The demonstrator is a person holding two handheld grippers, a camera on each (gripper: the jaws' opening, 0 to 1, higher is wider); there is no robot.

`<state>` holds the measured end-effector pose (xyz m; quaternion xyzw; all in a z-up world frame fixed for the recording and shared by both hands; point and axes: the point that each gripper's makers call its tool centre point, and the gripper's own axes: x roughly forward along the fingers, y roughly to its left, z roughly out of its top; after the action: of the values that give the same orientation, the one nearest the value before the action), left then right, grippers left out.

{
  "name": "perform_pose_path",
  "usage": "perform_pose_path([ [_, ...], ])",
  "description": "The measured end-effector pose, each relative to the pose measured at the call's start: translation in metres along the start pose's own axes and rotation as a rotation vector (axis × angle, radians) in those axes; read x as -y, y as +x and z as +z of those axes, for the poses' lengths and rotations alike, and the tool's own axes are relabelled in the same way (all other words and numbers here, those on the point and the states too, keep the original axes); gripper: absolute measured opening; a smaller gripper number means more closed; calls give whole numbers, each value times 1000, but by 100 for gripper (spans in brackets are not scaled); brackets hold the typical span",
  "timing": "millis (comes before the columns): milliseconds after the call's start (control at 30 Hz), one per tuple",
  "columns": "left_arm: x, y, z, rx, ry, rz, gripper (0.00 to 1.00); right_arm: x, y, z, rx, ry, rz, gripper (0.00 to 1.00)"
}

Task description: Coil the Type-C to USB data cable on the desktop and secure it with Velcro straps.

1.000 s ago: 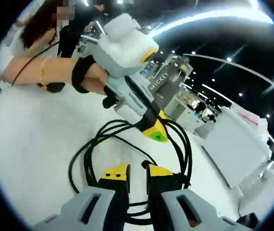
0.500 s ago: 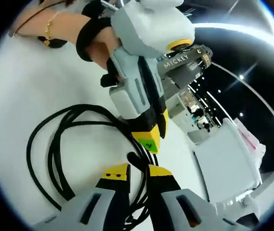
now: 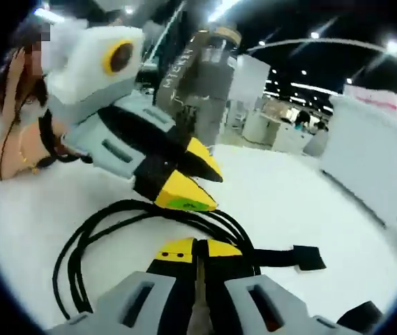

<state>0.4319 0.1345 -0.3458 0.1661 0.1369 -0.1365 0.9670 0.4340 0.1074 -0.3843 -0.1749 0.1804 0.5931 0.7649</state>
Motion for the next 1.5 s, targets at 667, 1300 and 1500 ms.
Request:
perform_pose_path([
  [667, 3, 34, 17, -25, 101, 3, 14, -48, -43, -14, 5, 181, 213, 1],
  [1300, 71, 23, 9, -49, 125, -184, 3, -69, -96, -12, 110, -616, -136, 18],
  [1500, 84, 15, -1, -91, 203, -193, 2, -69, -90, -15, 13, -728, -167, 15],
])
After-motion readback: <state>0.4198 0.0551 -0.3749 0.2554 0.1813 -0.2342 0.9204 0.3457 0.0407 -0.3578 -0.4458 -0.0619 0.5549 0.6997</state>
